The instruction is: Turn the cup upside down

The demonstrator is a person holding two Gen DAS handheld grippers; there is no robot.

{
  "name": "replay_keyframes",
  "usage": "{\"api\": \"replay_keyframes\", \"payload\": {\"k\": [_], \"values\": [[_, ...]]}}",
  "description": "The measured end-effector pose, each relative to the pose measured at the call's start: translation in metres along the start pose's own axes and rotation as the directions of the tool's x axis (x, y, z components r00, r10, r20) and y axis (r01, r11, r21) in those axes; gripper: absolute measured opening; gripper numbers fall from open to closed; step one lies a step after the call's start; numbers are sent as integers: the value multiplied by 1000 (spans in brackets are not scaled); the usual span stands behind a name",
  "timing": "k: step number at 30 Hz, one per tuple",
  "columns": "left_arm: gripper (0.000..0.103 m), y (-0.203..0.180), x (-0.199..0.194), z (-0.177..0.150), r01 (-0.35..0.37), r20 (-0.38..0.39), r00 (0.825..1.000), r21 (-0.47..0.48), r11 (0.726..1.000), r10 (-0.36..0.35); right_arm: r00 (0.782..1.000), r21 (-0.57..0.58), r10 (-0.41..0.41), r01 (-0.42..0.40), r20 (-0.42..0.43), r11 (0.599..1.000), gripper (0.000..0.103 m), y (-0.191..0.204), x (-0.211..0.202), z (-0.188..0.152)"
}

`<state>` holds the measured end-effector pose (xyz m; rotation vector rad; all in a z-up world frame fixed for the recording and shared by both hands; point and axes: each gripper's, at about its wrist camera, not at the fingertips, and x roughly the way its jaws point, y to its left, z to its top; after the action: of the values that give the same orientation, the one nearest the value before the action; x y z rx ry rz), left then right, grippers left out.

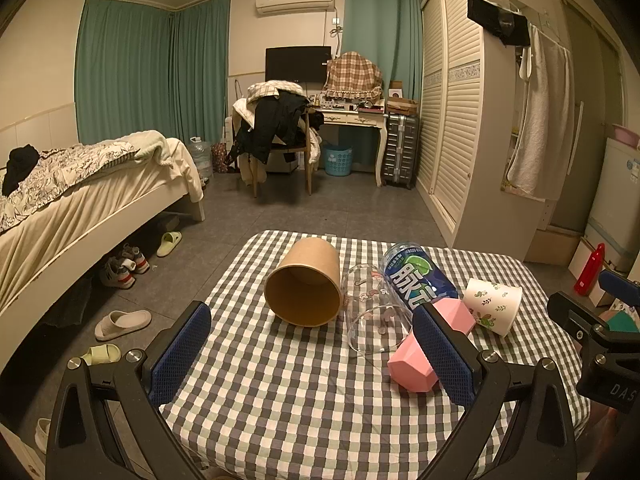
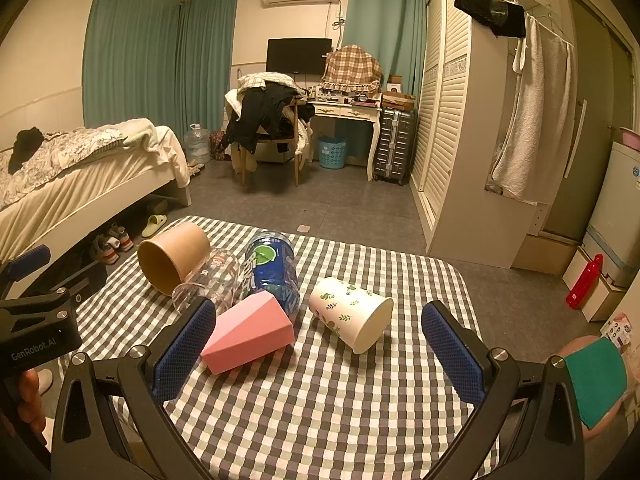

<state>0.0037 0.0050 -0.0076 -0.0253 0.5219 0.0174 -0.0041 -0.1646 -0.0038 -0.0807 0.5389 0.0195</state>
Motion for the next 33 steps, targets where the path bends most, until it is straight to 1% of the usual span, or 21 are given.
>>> {"api": "replay_keyframes", "payload": {"k": [33], "values": [[103, 0, 2, -1, 2, -3, 1000, -2, 1000, -2, 1000, -6, 6, -6, -5, 1000, 103, 3, 3, -6]]}}
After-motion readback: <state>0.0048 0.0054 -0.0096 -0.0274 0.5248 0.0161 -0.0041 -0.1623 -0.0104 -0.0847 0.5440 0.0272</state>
